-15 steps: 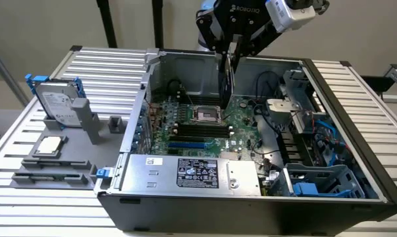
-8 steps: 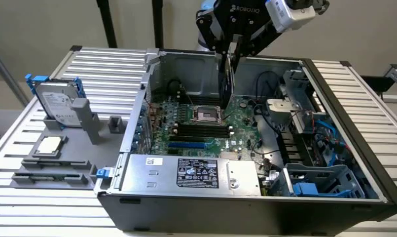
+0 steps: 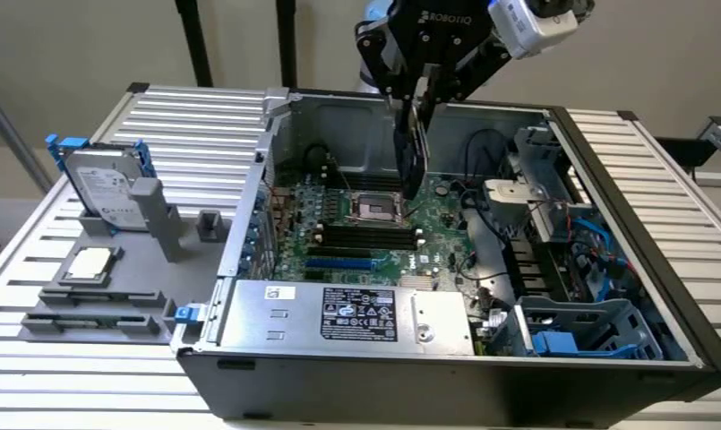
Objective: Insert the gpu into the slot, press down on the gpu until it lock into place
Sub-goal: 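Insert the gpu into the slot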
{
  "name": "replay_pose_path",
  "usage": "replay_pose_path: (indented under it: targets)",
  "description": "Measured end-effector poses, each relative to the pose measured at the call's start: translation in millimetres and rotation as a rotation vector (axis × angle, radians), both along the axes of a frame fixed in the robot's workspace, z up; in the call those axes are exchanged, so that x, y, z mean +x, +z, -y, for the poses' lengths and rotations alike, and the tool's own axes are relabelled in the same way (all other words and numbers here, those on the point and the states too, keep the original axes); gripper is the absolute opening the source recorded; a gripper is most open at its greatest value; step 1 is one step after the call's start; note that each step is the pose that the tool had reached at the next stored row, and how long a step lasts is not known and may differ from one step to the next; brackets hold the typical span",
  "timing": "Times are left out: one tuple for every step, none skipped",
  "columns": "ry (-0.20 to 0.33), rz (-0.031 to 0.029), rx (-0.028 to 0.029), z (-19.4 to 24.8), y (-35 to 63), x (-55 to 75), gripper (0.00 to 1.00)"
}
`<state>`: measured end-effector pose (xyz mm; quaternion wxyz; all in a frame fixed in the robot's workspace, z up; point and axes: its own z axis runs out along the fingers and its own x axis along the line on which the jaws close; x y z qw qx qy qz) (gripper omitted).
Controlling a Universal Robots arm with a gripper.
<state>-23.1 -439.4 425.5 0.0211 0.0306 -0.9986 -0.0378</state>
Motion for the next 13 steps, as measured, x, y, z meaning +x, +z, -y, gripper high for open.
replay_pose_path:
  targets:
    - [0.018, 0.0000, 0.0000, 0.0, -0.2, 0.0, 0.26]
    - [0.036, 0.0000, 0.0000, 0.0, -0.4, 0.0, 0.26]
    - [0.054, 0.0000, -0.0001, 0.0, -0.5, 0.0, 0.26]
    - [0.072, 0.0000, 0.0000, 0.0, -0.7, 0.0, 0.26]
    - [0.090, -0.0001, 0.0000, 0.0, -0.9, 0.0, 0.26]
    - [0.109, 0.0000, -0.0001, 0.0, -1.1, 0.0, 0.26]
    - [0.128, 0.0000, -0.0001, 0.0, -1.3, 0.0, 0.26]
    - [0.145, 0.0000, -0.0001, 0.0, -1.5, 0.0, 0.26]
    - [0.164, 0.0000, 0.0000, 0.0, -1.8, 0.0, 0.26]
    - [0.182, 0.0000, -0.0001, 0.0, -1.9, 0.0, 0.26]
    - [0.199, 0.0001, -0.0001, 0.0, -2.1, 0.0, 0.26]
    - [0.218, 0.0003, -0.0001, 0.0, -2.3, 0.0, 0.26]
    - [0.236, 0.0006, -0.0001, 0.0, -2.5, 0.0, 0.26]
